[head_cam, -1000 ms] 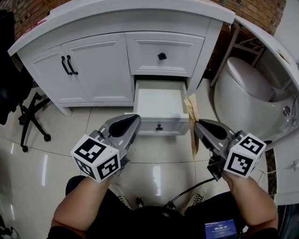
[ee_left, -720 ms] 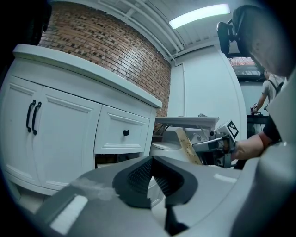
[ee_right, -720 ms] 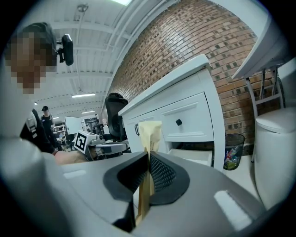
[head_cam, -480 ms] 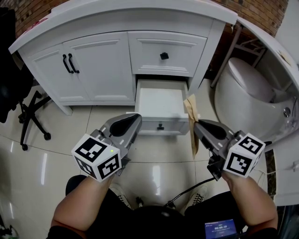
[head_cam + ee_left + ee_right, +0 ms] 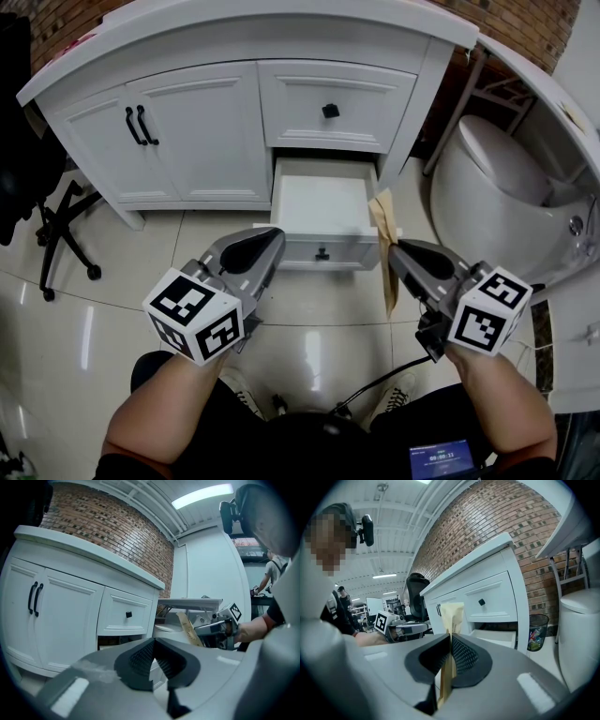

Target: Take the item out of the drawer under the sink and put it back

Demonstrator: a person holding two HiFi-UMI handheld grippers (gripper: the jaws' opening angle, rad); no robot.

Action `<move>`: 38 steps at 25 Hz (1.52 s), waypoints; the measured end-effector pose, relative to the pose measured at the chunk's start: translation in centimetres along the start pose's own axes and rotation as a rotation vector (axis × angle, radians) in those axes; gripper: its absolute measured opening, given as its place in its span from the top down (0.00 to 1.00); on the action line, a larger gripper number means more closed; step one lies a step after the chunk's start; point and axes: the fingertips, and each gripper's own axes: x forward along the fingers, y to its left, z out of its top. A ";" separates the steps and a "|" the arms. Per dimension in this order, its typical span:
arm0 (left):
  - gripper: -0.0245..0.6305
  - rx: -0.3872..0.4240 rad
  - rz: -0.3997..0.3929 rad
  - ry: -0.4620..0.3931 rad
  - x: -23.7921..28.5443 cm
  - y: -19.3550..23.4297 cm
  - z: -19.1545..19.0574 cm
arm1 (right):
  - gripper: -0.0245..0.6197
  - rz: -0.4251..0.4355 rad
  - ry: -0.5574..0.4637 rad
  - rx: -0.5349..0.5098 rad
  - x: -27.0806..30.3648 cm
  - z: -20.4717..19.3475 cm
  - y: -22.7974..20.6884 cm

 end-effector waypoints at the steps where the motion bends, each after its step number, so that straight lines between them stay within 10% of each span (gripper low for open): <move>1: 0.95 0.000 -0.001 0.001 0.0 0.0 0.0 | 0.94 0.000 0.000 0.000 0.0 0.0 0.0; 22: 0.95 -0.007 -0.015 0.001 0.2 -0.5 -0.1 | 0.94 -0.006 0.000 -0.009 0.6 0.2 -0.3; 38: 0.95 -0.023 -0.033 0.014 0.6 -0.6 -0.7 | 0.94 -0.038 0.062 -0.200 5.9 4.6 -2.4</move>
